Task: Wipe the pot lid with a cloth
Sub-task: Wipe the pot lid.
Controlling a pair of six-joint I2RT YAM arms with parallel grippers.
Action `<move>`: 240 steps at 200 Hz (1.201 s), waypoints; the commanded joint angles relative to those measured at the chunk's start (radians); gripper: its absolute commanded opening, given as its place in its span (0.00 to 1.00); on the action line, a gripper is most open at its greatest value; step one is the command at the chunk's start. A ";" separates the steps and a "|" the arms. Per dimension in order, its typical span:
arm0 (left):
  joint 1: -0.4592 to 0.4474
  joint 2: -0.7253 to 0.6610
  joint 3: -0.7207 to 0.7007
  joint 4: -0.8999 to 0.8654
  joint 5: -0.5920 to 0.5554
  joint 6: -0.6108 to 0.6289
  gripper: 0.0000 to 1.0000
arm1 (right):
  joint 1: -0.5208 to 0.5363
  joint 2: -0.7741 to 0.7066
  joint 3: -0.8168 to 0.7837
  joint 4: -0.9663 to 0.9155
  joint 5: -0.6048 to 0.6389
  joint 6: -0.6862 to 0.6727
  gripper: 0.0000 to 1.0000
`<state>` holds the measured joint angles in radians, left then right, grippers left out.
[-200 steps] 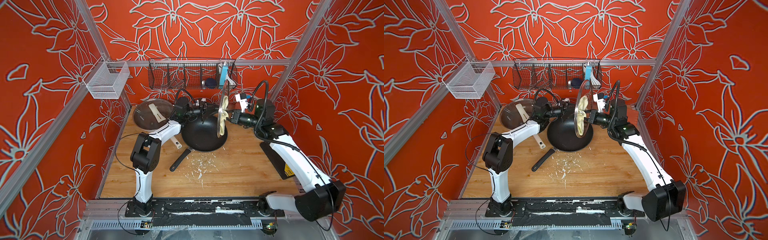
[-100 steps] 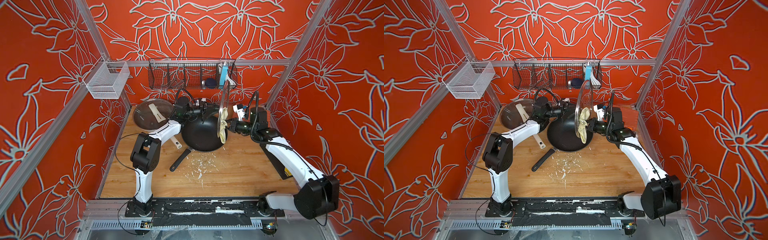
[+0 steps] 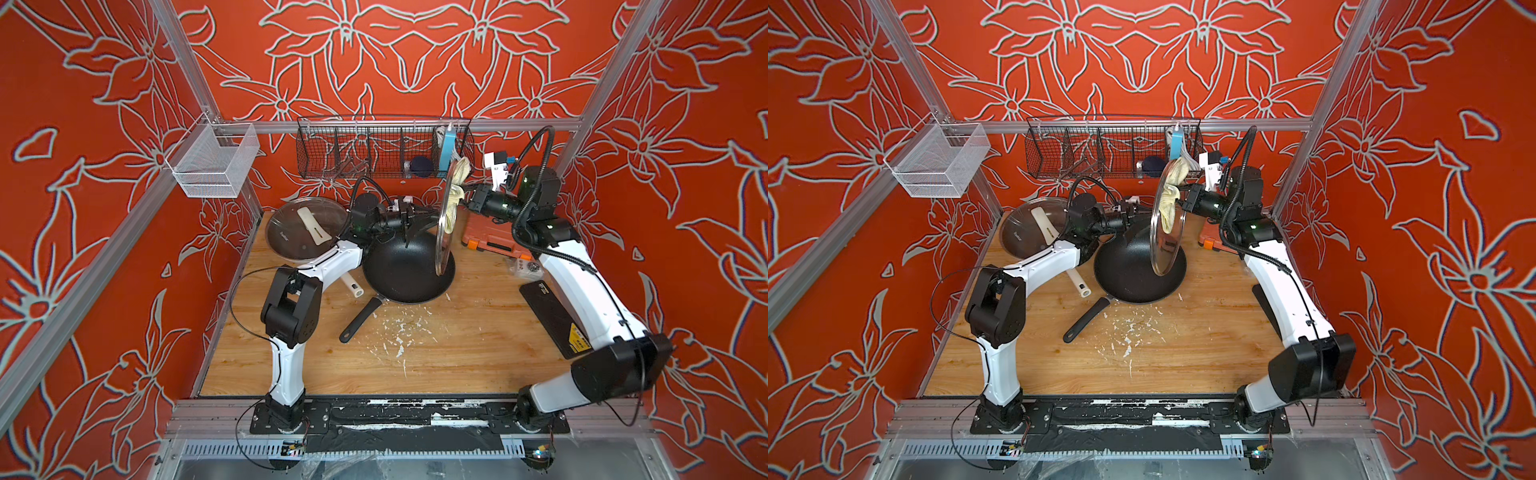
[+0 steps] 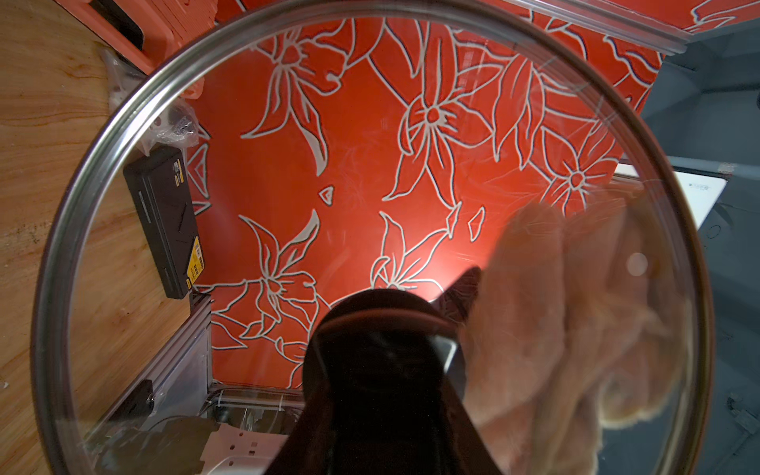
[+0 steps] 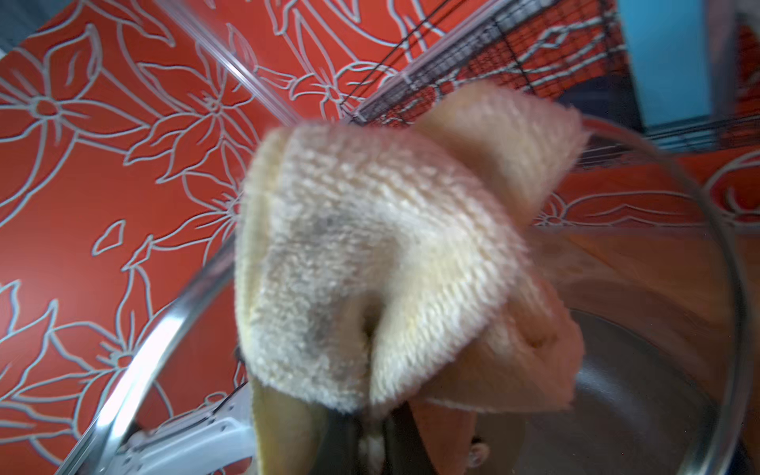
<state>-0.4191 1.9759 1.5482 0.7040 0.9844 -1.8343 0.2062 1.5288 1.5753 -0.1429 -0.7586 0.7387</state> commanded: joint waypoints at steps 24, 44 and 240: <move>-0.014 -0.096 0.036 0.157 0.022 0.002 0.00 | -0.082 0.086 -0.051 0.012 0.067 -0.016 0.00; -0.015 -0.096 0.052 0.154 0.029 0.005 0.00 | -0.101 0.102 -0.112 0.025 0.064 -0.022 0.00; 0.000 -0.034 0.136 0.173 -0.054 -0.023 0.00 | 0.061 -0.210 -0.368 -0.089 -0.111 -0.076 0.00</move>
<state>-0.4149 1.9755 1.6268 0.7193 0.9764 -1.8408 0.2245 1.3651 1.1278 -0.1978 -0.7982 0.6785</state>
